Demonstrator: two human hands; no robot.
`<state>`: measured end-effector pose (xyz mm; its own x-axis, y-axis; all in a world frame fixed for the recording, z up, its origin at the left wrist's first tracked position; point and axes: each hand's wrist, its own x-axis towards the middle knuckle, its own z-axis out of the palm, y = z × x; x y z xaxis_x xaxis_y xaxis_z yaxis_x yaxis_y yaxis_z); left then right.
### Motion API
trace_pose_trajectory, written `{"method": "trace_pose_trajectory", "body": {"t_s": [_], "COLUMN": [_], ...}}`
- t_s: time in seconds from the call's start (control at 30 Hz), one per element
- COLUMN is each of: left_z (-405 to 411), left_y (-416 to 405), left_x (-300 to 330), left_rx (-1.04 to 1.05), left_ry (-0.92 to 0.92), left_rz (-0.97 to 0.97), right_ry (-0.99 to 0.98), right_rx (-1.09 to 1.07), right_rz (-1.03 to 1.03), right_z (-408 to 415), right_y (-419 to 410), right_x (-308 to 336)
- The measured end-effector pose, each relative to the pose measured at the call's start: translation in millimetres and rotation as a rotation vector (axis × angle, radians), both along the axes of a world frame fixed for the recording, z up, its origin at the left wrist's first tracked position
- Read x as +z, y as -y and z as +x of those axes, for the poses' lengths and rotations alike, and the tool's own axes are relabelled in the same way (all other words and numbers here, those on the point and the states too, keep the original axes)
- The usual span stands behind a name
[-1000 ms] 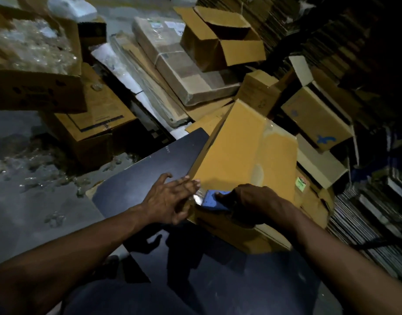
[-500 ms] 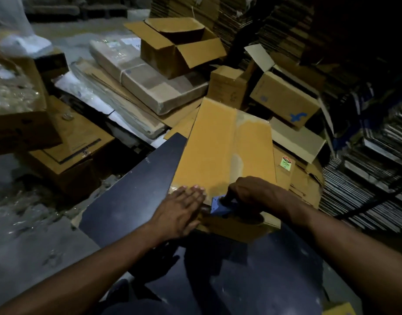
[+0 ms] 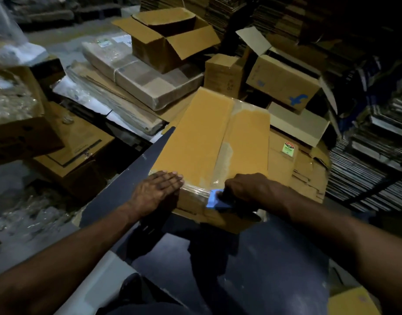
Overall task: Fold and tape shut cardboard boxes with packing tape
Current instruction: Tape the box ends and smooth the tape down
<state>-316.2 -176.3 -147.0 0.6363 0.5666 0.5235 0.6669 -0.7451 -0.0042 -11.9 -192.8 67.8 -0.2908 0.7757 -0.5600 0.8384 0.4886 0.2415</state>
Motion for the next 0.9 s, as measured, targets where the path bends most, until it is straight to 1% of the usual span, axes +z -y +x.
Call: {"method": "trace_pose_trajectory", "body": {"t_s": [0.07, 0.13, 0.2, 0.27, 0.33, 0.4, 0.47, 0.53, 0.6, 0.67, 0.73, 0.8, 0.9], "left_z": [0, 1, 0, -3, -8, -7, 11, 48, 97, 127, 134, 130, 127], "left_y": [0, 2, 5, 8, 14, 23, 35, 44, 51, 53, 52, 50, 51], "left_x": [-1, 2, 7, 12, 18, 30, 44, 53, 51, 38, 25, 21, 24], "left_rx": [-0.002, 0.010, 0.025, 0.015, 0.016, 0.074, 0.113, 0.053, 0.003, 0.022, 0.042, 0.035, 0.030], "left_ry": [0.015, 0.049, 0.046, -0.023, -0.139, -0.224, -0.196, -0.126, -0.149, -0.187, -0.142, -0.117, -0.100], "left_rz": [-0.012, -0.019, -0.019, -0.049, -0.085, -0.109, -0.094, -0.092, -0.143, -0.231, -0.265, -0.256, -0.238], "right_ry": [0.042, 0.068, 0.069, 0.058, 0.013, -0.005, 0.000, -0.005, -0.015, -0.012, -0.029, -0.026, 0.047], "right_rx": [-0.050, -0.055, -0.056, -0.061, -0.076, -0.092, -0.070, -0.027, 0.013, 0.036, 0.007, -0.024, -0.059], "right_rz": [0.003, 0.008, 0.000, -0.011, -0.026, -0.031, -0.027, -0.021, 0.001, 0.003, -0.044, -0.068, -0.099], "right_z": [24, 38, 40, 39, 41, 42, 43, 41, 39, 36, 37, 48, 76], "right_y": [9, 16, 20, 20, 17, 15, 14, 13, 13, 13, 17, 22, 32], "right_x": [4, 3, 7, 11, 9, 8, 4, 3, 2, 5, 10, 16, 27]}}
